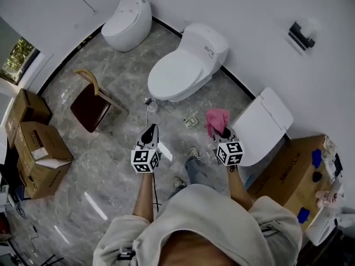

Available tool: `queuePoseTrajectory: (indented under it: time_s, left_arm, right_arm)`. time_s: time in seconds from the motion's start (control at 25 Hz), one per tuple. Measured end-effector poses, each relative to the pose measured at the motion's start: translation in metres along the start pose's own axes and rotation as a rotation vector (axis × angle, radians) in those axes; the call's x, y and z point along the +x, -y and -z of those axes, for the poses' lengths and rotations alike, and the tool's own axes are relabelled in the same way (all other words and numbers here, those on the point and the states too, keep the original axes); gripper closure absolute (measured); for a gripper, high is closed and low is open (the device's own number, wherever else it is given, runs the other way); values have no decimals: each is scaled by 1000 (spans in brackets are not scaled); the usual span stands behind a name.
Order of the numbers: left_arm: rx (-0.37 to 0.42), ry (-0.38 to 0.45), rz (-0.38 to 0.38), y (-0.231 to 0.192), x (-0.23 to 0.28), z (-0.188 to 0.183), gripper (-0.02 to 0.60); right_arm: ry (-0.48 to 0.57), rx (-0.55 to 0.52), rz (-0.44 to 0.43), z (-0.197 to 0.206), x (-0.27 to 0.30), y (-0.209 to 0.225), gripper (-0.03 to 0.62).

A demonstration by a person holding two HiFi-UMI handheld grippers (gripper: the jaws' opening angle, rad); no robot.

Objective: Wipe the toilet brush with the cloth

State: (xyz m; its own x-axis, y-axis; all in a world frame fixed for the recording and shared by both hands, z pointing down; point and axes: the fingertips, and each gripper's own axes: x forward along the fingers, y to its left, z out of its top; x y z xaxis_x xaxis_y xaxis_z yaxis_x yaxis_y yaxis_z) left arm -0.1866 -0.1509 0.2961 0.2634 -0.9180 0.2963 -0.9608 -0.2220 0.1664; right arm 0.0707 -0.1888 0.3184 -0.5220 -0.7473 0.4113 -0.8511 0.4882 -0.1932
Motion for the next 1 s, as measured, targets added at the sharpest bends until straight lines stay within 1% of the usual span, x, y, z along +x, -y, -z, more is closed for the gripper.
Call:
queuePoseTrajectory:
  time_s: [0.12, 0.32, 0.68, 0.84, 1.0]
  left_arm:
    - [16, 37, -3, 6, -11, -18, 557]
    - [31, 100, -5, 10, -36, -41, 557]
    - [61, 148, 4, 18, -87, -56, 557]
    - [76, 171, 4, 17, -104, -63, 557]
    - [69, 180, -6, 13, -116, -64, 557]
  right_arm:
    - [26, -7, -9, -10, -22, -2, 522]
    - [72, -12, 4, -20, -54, -10, 522]
    - [106, -43, 29, -16, -97, -33, 522]
    - [112, -66, 51, -16, -108, -41, 522]
    - [117, -78, 57, -16, -113, -50, 522]
